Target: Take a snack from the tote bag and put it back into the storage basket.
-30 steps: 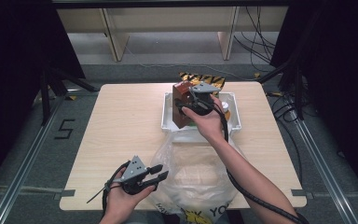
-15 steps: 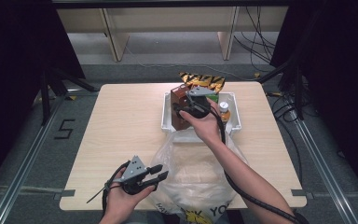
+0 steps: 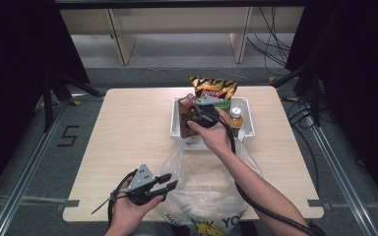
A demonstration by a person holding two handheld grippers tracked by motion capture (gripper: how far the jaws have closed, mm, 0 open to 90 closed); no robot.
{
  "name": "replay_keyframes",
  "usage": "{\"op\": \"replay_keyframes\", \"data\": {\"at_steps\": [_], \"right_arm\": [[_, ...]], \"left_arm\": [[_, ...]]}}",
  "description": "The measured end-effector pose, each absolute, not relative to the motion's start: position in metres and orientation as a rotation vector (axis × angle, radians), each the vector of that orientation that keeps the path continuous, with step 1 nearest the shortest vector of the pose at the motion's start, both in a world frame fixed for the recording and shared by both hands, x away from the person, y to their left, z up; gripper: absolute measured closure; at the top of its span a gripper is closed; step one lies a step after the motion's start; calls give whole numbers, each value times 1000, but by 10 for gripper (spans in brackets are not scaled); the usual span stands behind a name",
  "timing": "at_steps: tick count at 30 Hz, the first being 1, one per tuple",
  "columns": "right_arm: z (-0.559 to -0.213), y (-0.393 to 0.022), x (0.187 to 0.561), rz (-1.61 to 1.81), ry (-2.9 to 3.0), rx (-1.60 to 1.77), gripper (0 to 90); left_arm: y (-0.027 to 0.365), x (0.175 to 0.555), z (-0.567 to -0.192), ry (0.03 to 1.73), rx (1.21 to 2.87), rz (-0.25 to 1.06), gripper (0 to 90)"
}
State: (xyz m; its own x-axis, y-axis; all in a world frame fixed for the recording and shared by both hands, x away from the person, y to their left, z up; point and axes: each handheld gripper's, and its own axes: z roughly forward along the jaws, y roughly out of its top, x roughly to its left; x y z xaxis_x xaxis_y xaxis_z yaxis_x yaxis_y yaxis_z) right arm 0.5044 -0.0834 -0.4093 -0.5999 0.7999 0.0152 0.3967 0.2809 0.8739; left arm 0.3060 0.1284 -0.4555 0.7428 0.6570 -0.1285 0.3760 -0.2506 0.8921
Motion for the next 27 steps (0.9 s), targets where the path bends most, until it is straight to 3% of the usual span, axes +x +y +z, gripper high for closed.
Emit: {"op": "replay_keyframes", "data": {"at_steps": [27], "right_arm": [[-424,-81,509,1222,2124,1104,370]], "left_arm": [[129,307,-457,787,1876,319,641]]}}
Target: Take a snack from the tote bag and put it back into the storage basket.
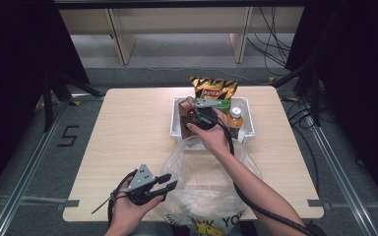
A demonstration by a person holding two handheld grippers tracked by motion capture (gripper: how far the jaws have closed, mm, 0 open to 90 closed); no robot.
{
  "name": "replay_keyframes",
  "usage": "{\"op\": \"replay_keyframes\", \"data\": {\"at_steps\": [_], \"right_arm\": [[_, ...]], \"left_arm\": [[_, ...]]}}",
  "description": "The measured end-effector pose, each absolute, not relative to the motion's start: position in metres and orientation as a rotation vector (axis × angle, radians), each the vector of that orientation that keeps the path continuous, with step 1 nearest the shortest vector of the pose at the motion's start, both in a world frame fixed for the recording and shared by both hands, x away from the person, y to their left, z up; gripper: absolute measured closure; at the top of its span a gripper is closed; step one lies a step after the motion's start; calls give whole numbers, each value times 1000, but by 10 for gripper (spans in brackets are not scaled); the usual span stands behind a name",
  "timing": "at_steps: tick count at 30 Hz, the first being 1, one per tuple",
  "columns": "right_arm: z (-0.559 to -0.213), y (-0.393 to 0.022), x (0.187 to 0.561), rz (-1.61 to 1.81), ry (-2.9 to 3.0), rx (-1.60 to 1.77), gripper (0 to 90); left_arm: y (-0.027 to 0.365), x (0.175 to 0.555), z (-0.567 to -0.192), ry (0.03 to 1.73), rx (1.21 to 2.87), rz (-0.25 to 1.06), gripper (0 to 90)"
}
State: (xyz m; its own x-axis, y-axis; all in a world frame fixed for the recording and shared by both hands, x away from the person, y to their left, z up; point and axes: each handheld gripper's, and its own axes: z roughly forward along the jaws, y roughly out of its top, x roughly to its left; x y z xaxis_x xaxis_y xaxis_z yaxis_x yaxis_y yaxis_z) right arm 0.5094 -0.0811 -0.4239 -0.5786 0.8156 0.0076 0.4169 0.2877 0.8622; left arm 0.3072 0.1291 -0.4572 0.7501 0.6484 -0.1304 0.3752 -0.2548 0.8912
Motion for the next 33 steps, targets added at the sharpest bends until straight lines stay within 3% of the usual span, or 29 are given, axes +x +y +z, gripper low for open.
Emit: {"op": "replay_keyframes", "data": {"at_steps": [5,10,19,25,33], "right_arm": [[-424,-80,509,1229,2119,1114,358],[-418,-81,508,1214,2129,1086,266],[-413,-88,503,1234,2145,1051,198],[-409,-100,493,1246,2148,1051,198],[-398,-118,480,1291,2187,974,231]], "left_arm": [[128,307,-457,811,1863,314,641],[131,308,-454,802,1866,338,628],[134,308,-448,820,1826,364,560],[140,312,-438,837,1759,396,480],[146,321,-419,841,1689,441,451]]}}
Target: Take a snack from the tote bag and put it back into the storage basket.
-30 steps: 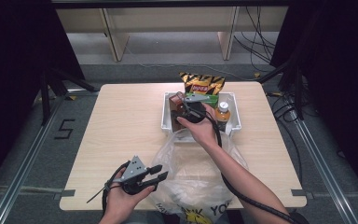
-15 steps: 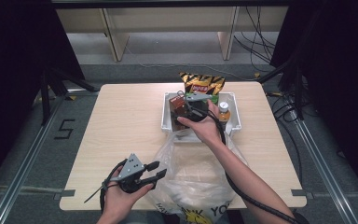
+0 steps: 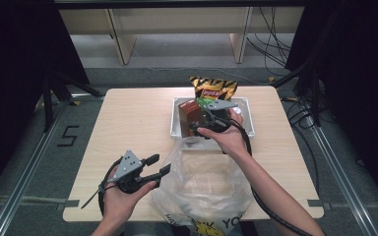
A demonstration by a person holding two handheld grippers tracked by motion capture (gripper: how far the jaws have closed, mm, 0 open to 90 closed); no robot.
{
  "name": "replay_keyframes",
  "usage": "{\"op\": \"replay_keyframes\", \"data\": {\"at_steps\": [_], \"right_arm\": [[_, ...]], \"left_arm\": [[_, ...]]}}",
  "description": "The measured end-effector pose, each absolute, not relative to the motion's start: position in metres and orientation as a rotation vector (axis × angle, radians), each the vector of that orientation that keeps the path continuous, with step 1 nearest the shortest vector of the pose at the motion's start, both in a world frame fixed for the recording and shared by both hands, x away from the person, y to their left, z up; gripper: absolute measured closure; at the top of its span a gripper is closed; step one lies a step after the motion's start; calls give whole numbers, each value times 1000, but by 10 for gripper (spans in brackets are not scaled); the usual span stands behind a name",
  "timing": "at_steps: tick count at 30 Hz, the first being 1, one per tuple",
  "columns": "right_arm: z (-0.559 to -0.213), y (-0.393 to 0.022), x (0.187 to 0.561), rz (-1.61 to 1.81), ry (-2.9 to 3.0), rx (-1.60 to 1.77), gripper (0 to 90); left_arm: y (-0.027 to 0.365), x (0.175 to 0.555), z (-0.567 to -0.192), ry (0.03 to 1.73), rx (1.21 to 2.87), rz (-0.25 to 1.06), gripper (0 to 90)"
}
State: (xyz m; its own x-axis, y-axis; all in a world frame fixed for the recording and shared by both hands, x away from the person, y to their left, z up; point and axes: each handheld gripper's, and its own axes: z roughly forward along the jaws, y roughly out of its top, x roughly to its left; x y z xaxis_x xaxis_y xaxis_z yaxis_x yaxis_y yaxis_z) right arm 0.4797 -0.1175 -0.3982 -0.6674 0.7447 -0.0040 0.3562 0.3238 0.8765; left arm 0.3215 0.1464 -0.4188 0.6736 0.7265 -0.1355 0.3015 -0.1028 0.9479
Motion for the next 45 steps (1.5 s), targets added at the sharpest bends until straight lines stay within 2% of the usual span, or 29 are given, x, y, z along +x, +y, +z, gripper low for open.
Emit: {"op": "replay_keyframes", "data": {"at_steps": [3,8,13,19,24,30,34,45], "right_arm": [[-394,-123,473,1322,2187,995,241],[-386,-132,467,1375,2151,1006,320],[-382,-139,465,1371,2139,1008,393],[-381,-144,467,1388,2113,971,563],[-380,-147,466,1411,2115,1018,743],[-381,-152,471,1418,2099,1044,887],[-384,-153,477,1405,2098,1036,900],[-386,-149,487,1392,2080,1024,900]], "left_arm": [[149,326,-411,837,1658,438,453],[152,333,-398,831,1637,469,469],[153,348,-391,845,1641,488,553],[145,369,-386,835,1672,495,668],[137,384,-384,817,1700,508,794],[130,405,-388,850,1734,528,867],[125,418,-391,868,1743,528,893],[113,439,-392,893,1759,534,895]]}}
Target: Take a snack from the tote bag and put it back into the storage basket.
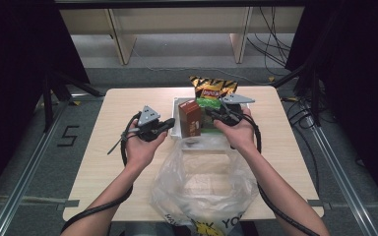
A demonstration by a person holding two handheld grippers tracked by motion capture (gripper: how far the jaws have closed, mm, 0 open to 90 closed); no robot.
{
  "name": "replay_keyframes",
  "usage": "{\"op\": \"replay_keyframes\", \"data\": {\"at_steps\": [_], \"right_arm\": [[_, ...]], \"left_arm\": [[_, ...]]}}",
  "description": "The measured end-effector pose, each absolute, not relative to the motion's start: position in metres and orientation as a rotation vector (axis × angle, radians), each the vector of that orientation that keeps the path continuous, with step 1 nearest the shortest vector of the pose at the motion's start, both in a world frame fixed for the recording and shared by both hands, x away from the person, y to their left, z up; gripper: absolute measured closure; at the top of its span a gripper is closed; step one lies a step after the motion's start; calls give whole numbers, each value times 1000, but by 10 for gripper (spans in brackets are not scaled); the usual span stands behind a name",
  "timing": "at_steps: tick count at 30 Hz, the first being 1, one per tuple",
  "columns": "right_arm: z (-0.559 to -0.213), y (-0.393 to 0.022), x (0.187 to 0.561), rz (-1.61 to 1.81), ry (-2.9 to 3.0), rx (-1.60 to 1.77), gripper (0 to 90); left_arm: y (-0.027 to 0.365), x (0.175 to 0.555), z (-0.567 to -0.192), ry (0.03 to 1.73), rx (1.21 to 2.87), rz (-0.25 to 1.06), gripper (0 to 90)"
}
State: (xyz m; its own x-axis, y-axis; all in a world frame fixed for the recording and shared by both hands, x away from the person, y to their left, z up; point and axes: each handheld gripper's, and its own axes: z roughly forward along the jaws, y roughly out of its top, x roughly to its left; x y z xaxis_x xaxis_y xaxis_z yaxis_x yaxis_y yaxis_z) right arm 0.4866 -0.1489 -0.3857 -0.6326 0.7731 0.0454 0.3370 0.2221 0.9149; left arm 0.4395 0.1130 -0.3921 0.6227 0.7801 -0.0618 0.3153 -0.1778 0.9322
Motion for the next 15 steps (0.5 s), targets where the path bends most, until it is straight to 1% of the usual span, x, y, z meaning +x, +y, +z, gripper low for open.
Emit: {"op": "replay_keyframes", "data": {"at_steps": [15], "right_arm": [[-392,-143,494,1359,2108,1054,900]], "left_arm": [[100,460,-398,944,1790,543,895]]}}
